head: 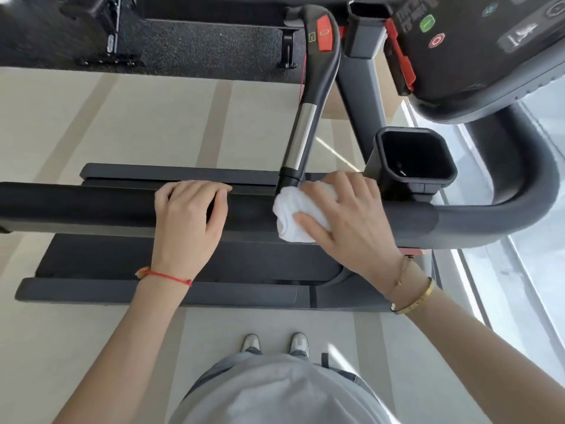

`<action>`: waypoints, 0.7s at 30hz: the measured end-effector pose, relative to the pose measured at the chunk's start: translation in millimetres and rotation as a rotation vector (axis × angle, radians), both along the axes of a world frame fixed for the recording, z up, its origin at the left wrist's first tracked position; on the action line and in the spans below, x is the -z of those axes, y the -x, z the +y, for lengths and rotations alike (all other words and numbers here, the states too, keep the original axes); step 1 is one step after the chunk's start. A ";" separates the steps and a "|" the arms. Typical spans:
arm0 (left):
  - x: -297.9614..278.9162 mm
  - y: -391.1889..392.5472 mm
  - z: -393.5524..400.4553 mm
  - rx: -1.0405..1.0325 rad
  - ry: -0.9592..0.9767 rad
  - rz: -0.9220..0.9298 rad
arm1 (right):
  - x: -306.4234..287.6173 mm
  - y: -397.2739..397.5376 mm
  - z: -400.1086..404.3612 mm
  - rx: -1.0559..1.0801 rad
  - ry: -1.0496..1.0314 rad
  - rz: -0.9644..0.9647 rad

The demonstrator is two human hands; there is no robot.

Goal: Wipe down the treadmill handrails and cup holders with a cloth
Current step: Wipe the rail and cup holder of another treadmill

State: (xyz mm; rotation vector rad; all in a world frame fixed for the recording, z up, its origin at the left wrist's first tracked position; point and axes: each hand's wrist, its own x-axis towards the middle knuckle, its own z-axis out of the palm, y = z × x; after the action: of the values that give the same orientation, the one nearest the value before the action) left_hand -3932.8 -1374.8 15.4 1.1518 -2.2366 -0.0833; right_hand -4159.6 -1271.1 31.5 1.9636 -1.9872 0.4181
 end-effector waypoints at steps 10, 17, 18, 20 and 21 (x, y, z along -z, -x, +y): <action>-0.3 -44.5 -25.4 0.005 -0.024 0.014 | 26.7 -52.0 -10.0 -0.069 0.210 0.109; 0.6 -50.0 -27.4 0.064 -0.041 0.018 | 19.8 -78.1 -31.0 0.088 0.150 0.024; 0.4 -51.4 -27.1 0.078 -0.049 0.016 | 17.4 -91.4 -41.9 0.076 0.147 0.008; -0.5 -54.5 -27.3 0.108 -0.068 0.027 | 15.3 -114.4 -59.1 0.030 0.142 -0.011; -1.4 -56.1 -27.8 0.123 -0.076 0.041 | 15.8 -121.0 -63.0 0.006 0.141 -0.013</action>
State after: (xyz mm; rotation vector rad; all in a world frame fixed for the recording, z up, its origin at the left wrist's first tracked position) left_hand -3876.7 -1402.6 16.8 1.0419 -2.2837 -0.2413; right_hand -4038.7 -1334.0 15.6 1.8721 -1.9154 0.5554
